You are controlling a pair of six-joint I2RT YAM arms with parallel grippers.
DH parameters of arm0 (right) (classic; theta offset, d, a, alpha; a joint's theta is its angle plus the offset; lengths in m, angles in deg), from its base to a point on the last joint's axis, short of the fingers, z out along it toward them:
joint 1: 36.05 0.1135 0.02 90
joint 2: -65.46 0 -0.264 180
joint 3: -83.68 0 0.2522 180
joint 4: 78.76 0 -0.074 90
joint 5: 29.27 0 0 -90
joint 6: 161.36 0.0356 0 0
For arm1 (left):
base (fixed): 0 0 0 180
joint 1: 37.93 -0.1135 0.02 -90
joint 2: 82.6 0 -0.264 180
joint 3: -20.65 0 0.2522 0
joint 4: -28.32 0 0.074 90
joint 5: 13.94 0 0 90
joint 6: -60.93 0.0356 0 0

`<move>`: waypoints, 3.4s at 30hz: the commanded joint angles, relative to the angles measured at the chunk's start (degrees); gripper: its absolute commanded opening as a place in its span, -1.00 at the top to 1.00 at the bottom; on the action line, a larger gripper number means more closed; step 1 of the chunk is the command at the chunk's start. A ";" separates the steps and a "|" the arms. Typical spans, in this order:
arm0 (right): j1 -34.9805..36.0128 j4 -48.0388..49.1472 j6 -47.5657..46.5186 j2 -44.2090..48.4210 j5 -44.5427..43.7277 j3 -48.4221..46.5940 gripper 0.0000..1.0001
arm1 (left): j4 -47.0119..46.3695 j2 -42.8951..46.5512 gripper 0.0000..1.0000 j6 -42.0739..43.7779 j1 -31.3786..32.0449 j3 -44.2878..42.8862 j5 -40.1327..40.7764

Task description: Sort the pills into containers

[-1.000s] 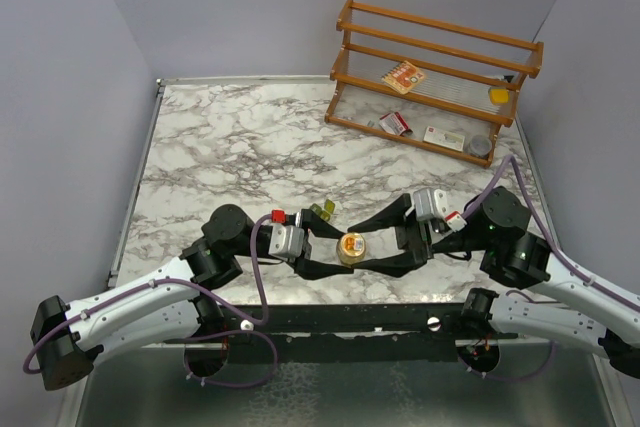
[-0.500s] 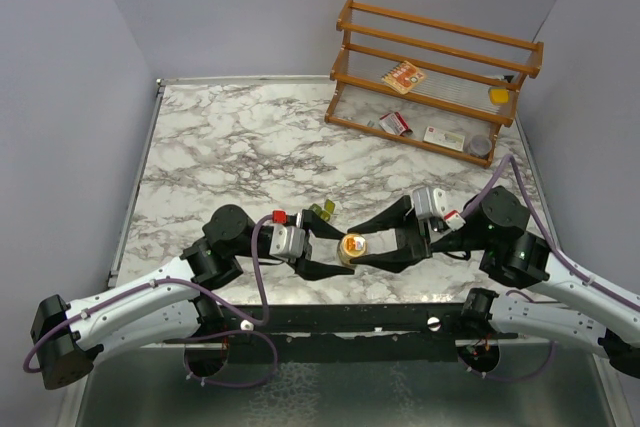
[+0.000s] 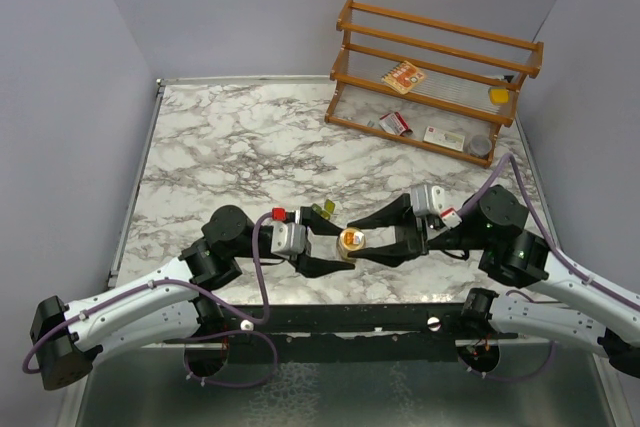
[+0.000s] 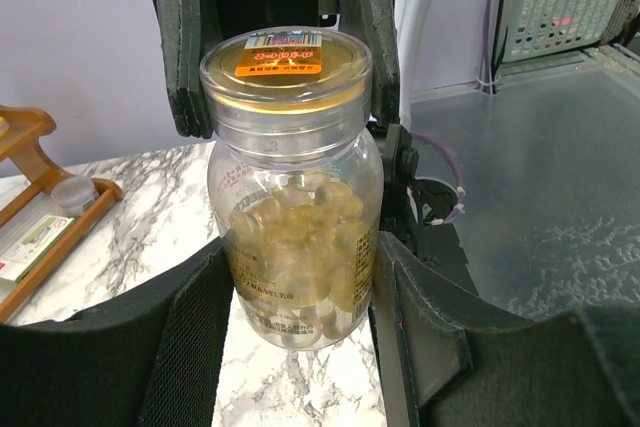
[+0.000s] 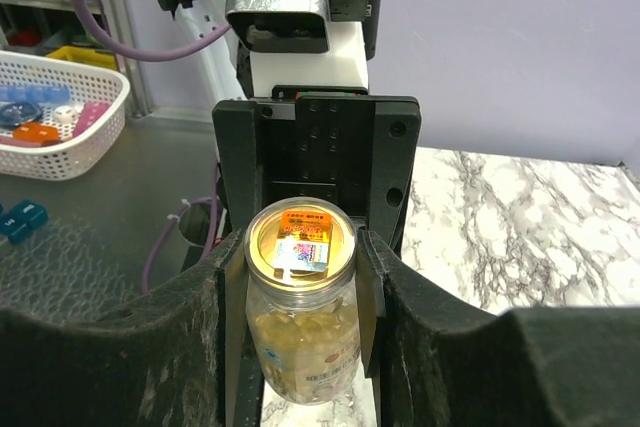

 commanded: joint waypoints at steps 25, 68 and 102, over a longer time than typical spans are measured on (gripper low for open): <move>0.19 -6.74 -3.31 -3.76 -16.98 -0.92 0.81 | 0.43 2.03 1.00 3.62 -0.23 -3.94 24.09; 0.33 3.25 -4.94 -18.05 -35.08 -0.28 0.99 | -19.74 -6.76 1.00 10.13 -0.24 -4.39 39.63; 0.40 4.44 -4.10 -21.08 -43.57 -1.07 0.69 | -27.69 -11.20 1.00 8.88 -0.23 -3.04 41.72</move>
